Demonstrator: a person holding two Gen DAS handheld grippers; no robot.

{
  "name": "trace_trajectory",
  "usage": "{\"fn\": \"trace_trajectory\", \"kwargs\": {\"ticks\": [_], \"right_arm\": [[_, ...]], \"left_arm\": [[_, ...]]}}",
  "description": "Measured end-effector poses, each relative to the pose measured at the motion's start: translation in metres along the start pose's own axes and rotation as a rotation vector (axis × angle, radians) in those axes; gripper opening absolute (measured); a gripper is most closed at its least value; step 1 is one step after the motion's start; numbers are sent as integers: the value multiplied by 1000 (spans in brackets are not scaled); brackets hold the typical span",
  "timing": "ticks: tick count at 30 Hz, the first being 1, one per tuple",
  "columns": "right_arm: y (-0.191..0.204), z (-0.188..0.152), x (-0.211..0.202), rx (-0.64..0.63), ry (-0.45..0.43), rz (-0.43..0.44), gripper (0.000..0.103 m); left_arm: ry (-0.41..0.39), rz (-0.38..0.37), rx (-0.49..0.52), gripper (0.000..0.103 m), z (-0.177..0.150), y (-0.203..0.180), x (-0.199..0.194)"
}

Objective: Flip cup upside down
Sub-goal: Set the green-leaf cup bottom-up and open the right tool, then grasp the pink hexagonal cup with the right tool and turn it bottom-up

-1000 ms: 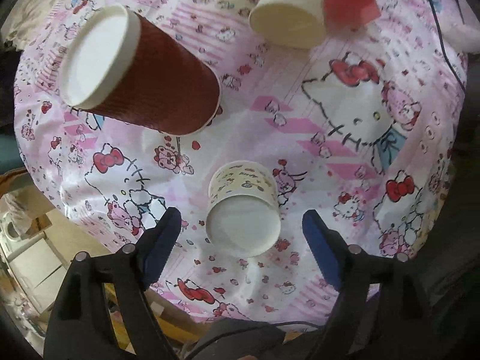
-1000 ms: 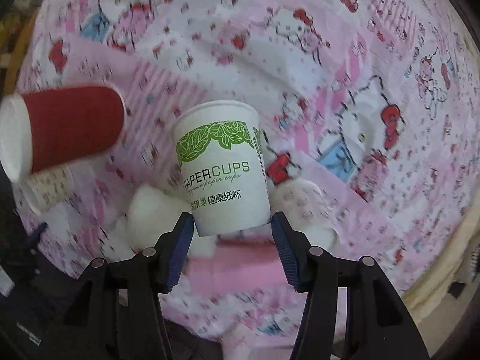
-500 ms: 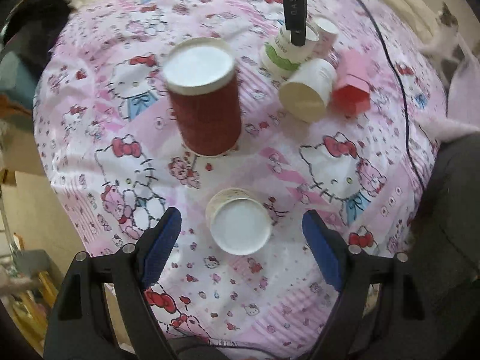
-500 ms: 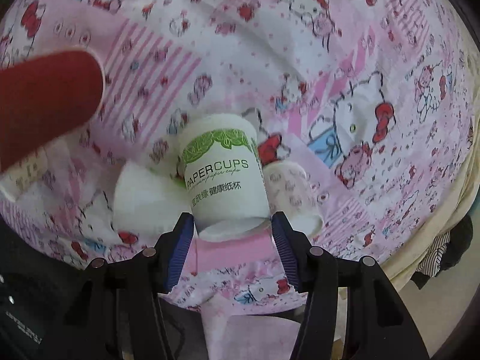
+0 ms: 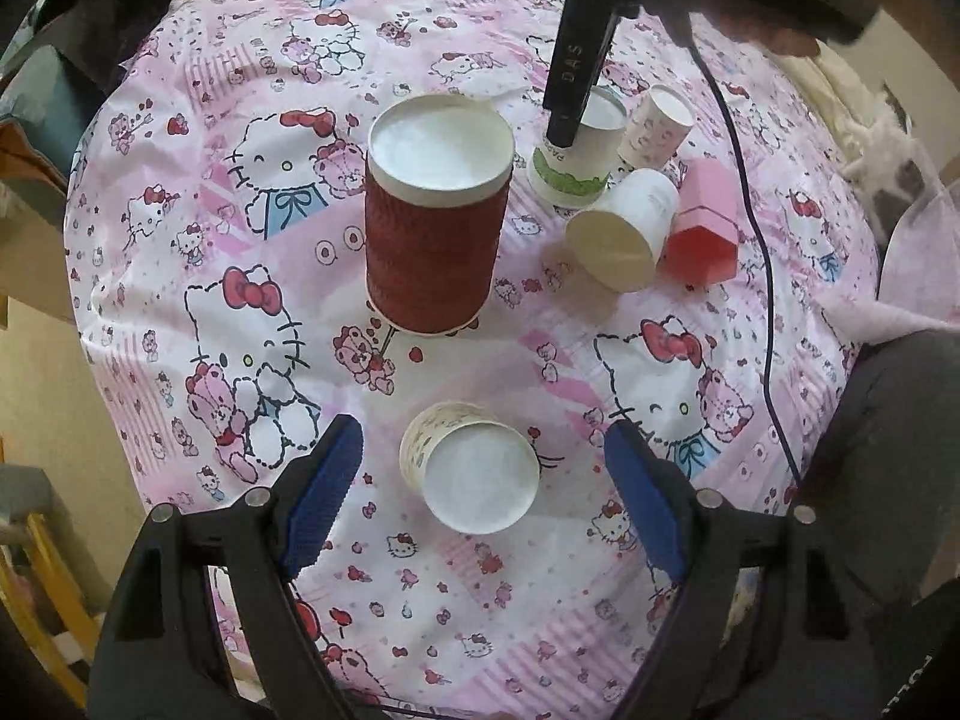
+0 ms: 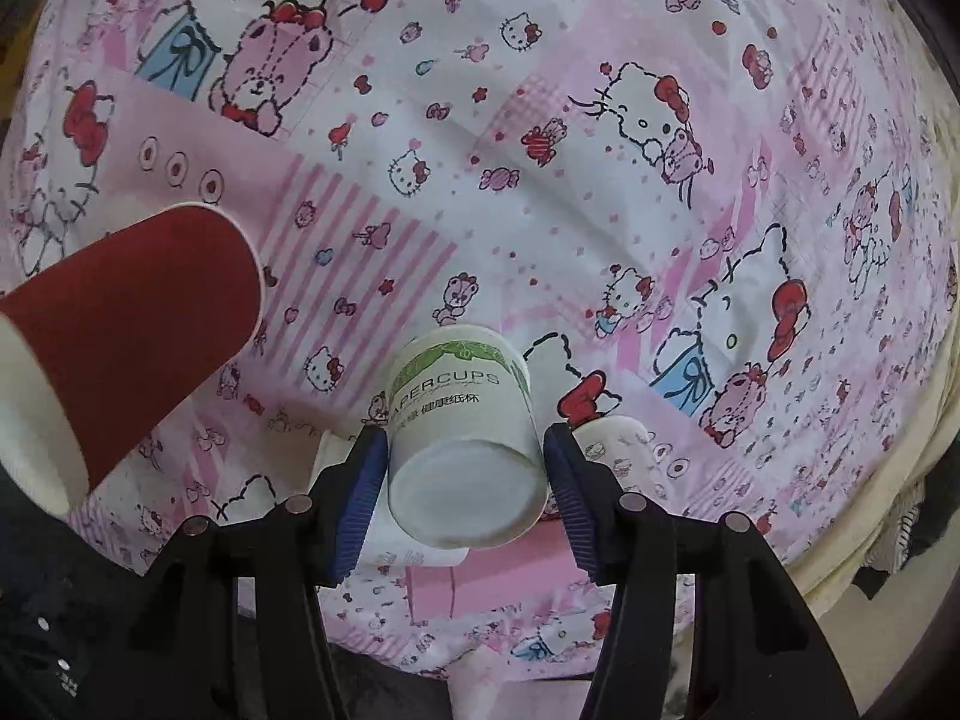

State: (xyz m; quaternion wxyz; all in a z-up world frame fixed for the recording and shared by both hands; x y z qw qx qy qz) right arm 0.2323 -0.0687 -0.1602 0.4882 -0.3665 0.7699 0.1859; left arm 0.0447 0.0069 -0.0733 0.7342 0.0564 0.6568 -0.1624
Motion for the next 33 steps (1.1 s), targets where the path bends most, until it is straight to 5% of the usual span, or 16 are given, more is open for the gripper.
{"fn": "trace_trajectory", "kwargs": {"ticks": [4,13,24,33], "right_arm": [[-11,-13,-19,52,-130,69,79],[-41,-96,-29,230,-381,270,79],[-72,-220,42,594,-577,601,79],[-105,-244,103,893,-635,952,70]], "left_arm": [[-25,-7,-6,80,2,-3,-5],[-97,4,-79,80,4,-8,-17],[-218,97,-134,80,13,-41,-25],[-235,95,-132,80,28,-81,-15]]}}
Point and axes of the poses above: each gripper's, at about its wrist camera, not at the fingertips, and x roughly the way its jaws point, y to its left, z to its top, the point moved 4 cm from there along x, roughly the way its jaws point, and after that the axes turned 7 degrees about y, right-handed, at the moved point
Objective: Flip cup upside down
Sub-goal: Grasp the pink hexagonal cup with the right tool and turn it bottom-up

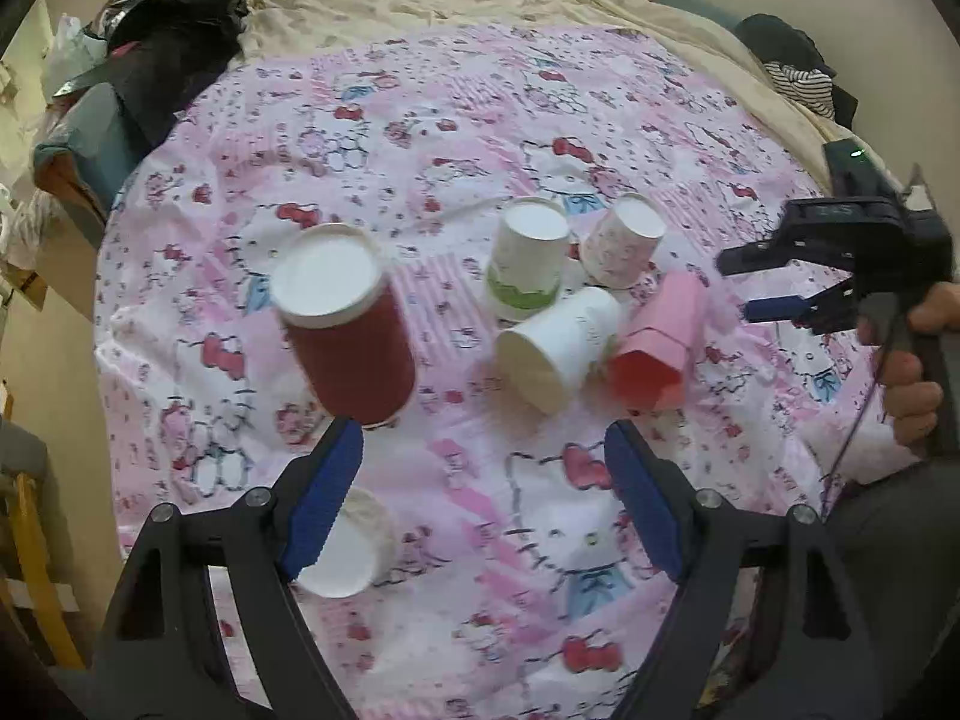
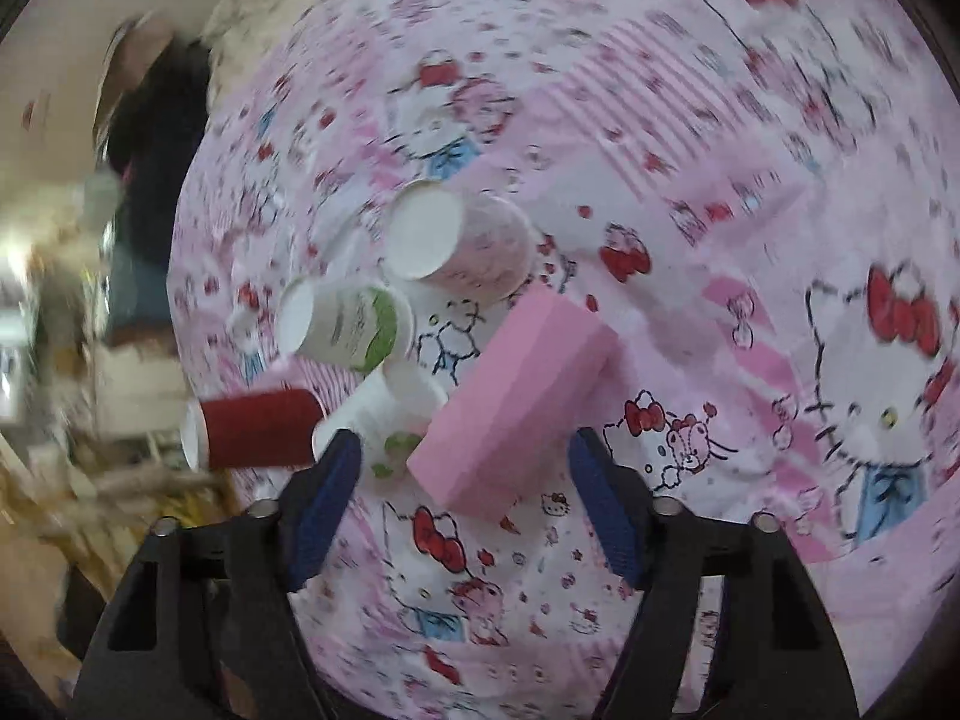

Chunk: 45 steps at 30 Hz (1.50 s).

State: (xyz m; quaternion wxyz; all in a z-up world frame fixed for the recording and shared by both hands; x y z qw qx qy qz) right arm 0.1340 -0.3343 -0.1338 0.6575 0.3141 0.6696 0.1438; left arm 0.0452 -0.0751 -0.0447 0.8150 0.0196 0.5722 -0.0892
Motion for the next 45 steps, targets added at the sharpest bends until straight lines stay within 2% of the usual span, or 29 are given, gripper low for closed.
{"fn": "trace_trajectory", "kwargs": {"ticks": [3,6,11,17,19,21,30,37,42,45], "right_arm": [[-21,12,7,97,-1,32,64],[-42,26,23,176,21,22,58],[-52,38,45,220,63,80,54],[-59,42,61,277,96,171,57],[-64,44,68,319,113,204,63],[-65,46,71,342,114,227,63],[-60,47,78,324,97,221,63],[-59,36,64,281,72,214,60],[-47,26,32,175,5,165,60],[-32,23,4,49,-76,69,59]], "left_arm": [[2,15,18,80,4,-14,6],[13,37,40,80,8,-24,16],[61,36,62,80,17,-36,32],[88,55,93,80,23,-46,41],[97,54,84,80,24,-45,44],[105,49,76,80,24,-45,46],[125,56,90,80,21,-48,50],[135,48,84,80,22,-42,47],[187,43,113,80,24,-46,56],[229,52,143,80,27,-55,65]]}}
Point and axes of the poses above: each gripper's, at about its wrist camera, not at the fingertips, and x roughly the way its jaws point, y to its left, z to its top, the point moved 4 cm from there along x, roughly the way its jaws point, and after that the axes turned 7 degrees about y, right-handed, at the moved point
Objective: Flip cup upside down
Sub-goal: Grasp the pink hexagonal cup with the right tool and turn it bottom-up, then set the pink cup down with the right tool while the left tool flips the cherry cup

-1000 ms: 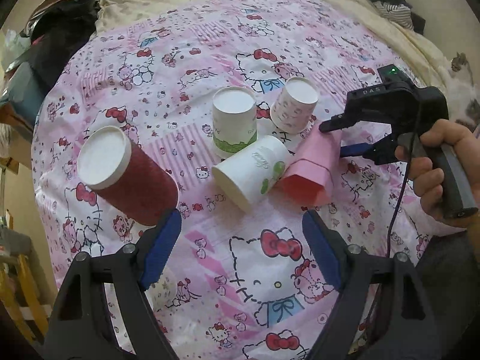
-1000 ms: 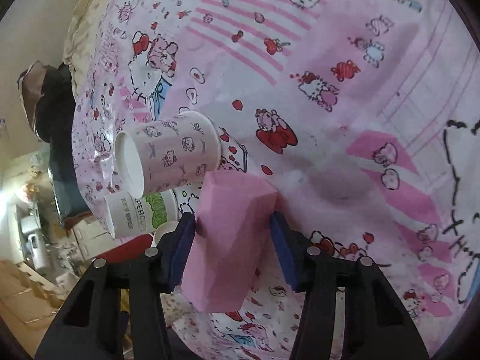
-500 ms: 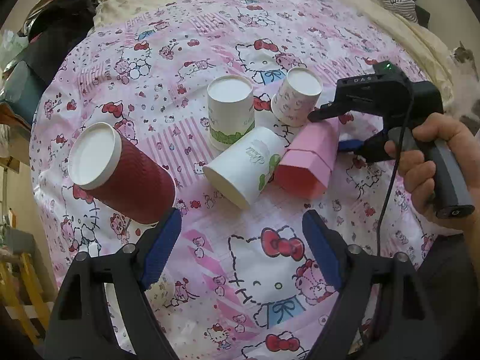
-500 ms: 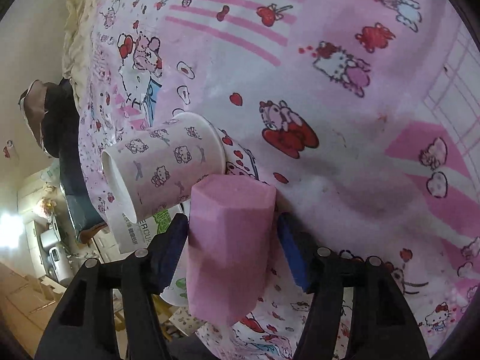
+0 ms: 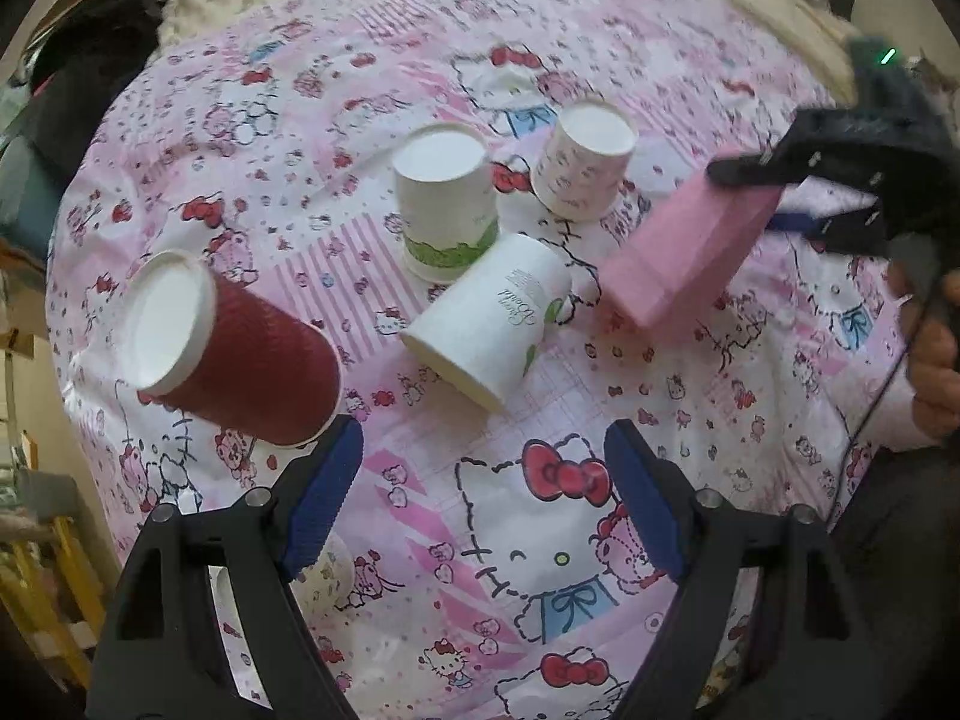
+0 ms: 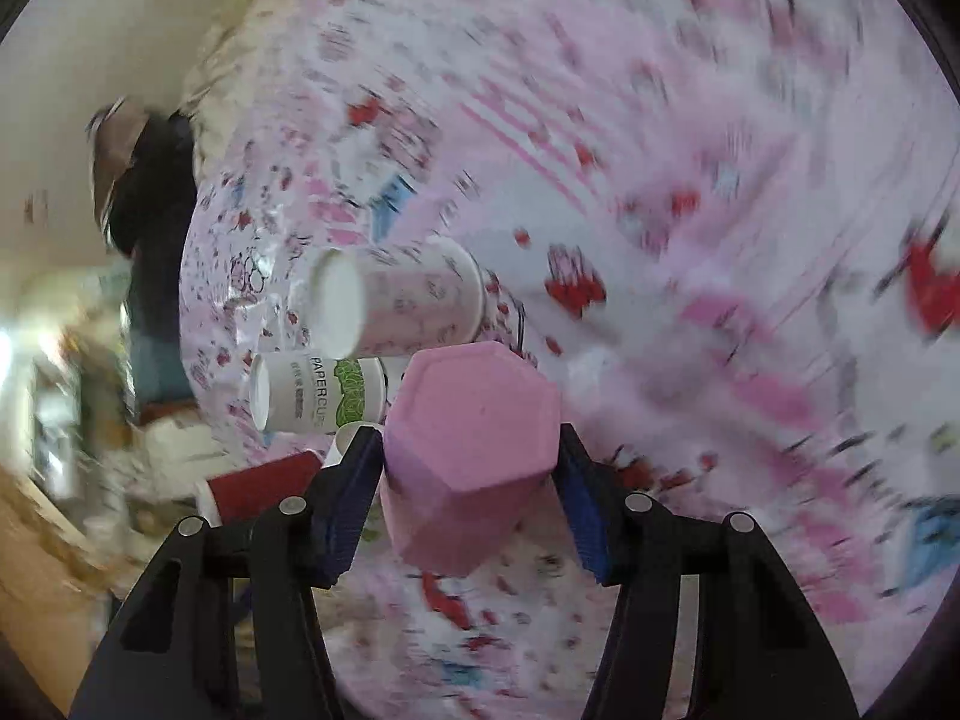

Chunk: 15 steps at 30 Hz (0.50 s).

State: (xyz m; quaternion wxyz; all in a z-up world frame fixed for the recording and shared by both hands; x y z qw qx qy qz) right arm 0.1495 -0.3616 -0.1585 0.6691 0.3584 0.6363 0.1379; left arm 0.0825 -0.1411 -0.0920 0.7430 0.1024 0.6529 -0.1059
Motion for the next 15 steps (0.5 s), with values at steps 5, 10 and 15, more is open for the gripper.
{"fn": "trace_trajectory", "kwargs": {"ticks": [5,10,15], "right_arm": [[24,1,-36,-192,-133,-120,58],[32,-1,-45,-288,-162,-223,57],[33,-9,-47,-329,-136,-285,57]], "left_arm": [[97,17,62,78,22,-21,23],[123,116,139,77,47,-31,37],[196,144,181,77,59,-37,56]]}}
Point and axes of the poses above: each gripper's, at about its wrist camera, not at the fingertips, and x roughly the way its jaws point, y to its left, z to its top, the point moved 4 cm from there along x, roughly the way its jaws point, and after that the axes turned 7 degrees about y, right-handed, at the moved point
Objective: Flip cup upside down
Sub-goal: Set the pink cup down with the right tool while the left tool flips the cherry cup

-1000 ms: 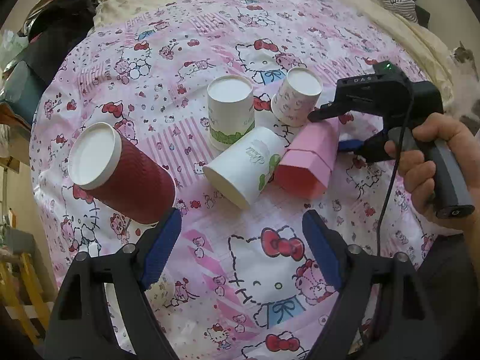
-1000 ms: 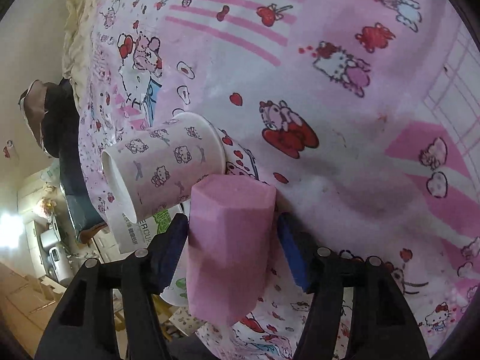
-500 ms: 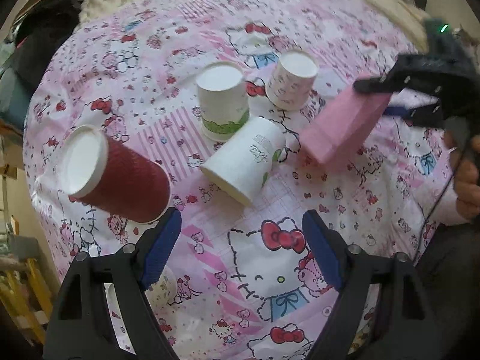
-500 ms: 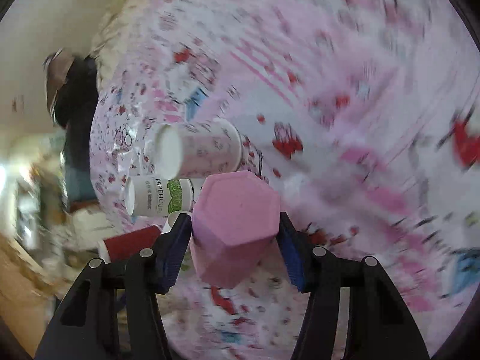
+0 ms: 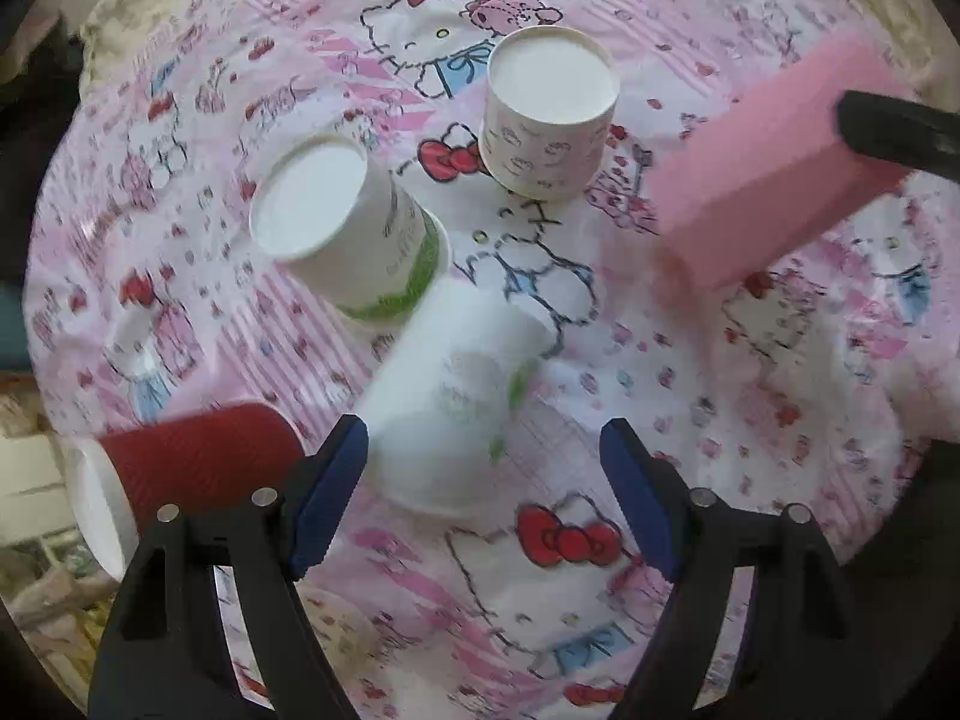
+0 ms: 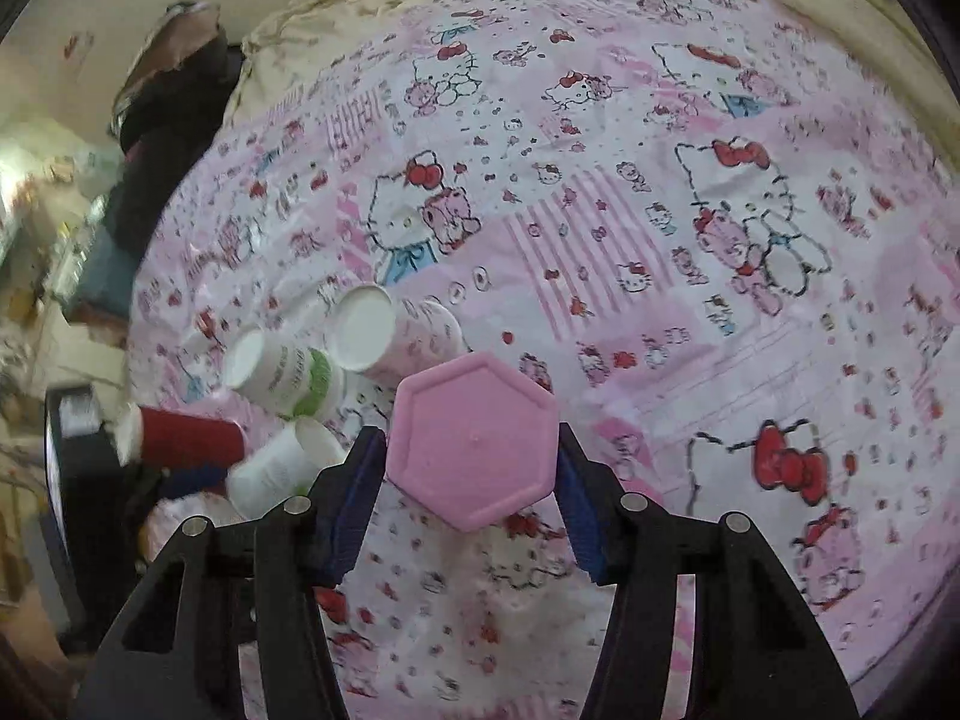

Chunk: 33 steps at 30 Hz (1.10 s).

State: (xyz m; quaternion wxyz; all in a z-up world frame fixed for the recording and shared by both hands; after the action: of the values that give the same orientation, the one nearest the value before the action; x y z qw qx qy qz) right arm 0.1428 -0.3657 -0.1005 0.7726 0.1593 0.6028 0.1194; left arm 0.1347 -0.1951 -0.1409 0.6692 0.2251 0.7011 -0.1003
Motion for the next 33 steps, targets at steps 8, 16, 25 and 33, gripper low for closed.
{"fn": "trace_trajectory", "kwargs": {"ticks": [8,16,25,33], "right_arm": [[9,-4,-6,-76,-6,-62,57],[7,-8,2,-70,39,-41,57],[23,-15,9,-162,63,-110,57],[37,-22,22,-226,81,-172,57]], "left_arm": [[70,122,45,68,16,-6,26],[13,73,40,55,11,-7,23],[-300,-90,-201,54,-35,16,-18],[-339,-159,-347,54,-57,25,10]]}}
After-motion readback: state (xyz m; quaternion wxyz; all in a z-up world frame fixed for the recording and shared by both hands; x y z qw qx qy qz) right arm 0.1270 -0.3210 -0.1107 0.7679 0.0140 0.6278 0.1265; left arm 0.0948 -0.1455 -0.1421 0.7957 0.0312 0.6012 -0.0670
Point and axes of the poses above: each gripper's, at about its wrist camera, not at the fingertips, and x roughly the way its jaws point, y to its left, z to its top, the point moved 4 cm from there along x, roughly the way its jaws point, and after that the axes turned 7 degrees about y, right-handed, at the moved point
